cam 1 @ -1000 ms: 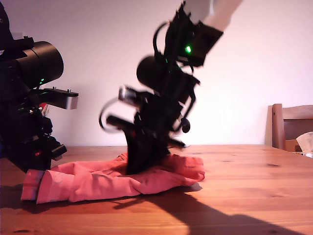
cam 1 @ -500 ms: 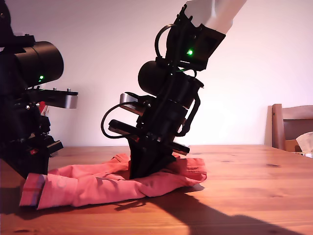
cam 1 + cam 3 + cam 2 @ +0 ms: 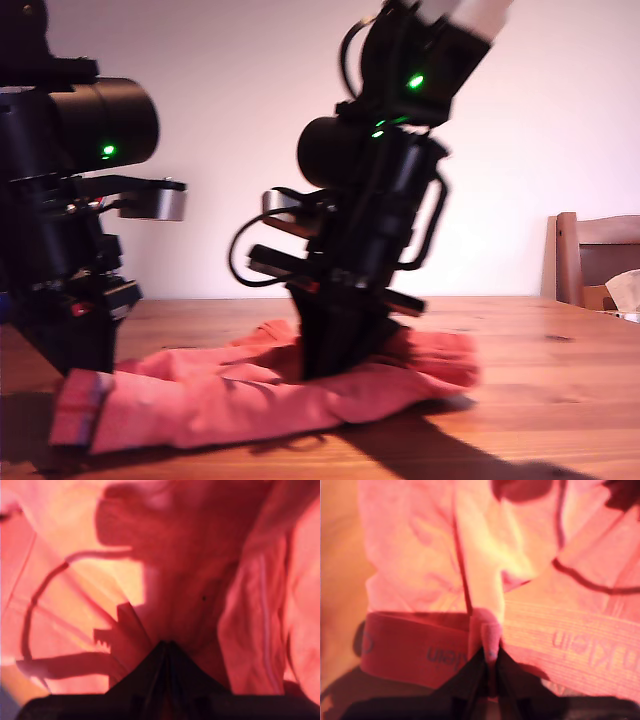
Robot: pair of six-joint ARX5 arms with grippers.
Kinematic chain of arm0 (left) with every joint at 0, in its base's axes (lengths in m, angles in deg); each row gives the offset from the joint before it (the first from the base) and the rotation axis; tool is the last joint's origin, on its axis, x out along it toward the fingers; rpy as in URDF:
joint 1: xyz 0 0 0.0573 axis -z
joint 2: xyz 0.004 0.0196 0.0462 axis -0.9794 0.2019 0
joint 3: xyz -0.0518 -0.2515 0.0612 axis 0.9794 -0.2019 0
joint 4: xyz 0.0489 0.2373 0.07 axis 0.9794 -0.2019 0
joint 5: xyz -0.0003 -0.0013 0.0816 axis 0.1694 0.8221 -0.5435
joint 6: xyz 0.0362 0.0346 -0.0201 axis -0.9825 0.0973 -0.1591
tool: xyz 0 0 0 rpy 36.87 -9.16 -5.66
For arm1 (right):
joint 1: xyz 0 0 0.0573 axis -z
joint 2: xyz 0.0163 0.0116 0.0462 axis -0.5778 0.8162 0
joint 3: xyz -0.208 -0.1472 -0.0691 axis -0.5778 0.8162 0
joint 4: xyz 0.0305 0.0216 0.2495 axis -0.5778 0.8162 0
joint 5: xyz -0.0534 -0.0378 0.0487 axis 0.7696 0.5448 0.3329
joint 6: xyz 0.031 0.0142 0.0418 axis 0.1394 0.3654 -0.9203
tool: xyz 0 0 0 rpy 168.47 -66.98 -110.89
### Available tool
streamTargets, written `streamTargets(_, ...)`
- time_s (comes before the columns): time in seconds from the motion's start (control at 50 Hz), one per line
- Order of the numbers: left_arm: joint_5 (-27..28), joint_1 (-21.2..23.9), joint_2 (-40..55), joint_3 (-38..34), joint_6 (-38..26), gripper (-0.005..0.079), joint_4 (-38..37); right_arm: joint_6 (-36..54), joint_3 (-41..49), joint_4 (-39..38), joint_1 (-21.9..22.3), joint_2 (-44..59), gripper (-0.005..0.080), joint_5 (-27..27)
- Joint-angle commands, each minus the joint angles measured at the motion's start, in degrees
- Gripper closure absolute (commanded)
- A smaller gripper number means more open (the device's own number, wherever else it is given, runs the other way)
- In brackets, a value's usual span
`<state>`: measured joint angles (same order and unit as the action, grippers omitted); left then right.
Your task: Fold the underwear in front of you. After folding it, place it to the right side.
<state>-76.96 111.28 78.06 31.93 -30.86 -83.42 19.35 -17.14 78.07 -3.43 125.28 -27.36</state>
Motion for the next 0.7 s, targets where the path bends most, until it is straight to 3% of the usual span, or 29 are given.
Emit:
streamTargets(0.0,1.22,1.64,1.92,-2.56,0.79,0.0761,-1.99,-0.92,3.78,0.96,-0.11,-1.68,0.0763,0.46)
streamTargets(0.34,4.57,10.49,1.92,-2.56,5.20,0.0761,-4.72,-4.46,19.32,-1.40,-0.11,-12.59,0.0763,0.79)
streamTargets(0.5,4.52,13.46,1.92,-2.56,5.20,0.0761,-4.11,-5.46,19.98,-3.13,-0.09,-15.30,0.0763,0.57)
streamTargets(0.68,4.46,13.68,1.92,-2.56,5.31,0.0761,-4.50,-5.79,19.93,-1.60,-0.09,-18.71,0.0763,-1.22)
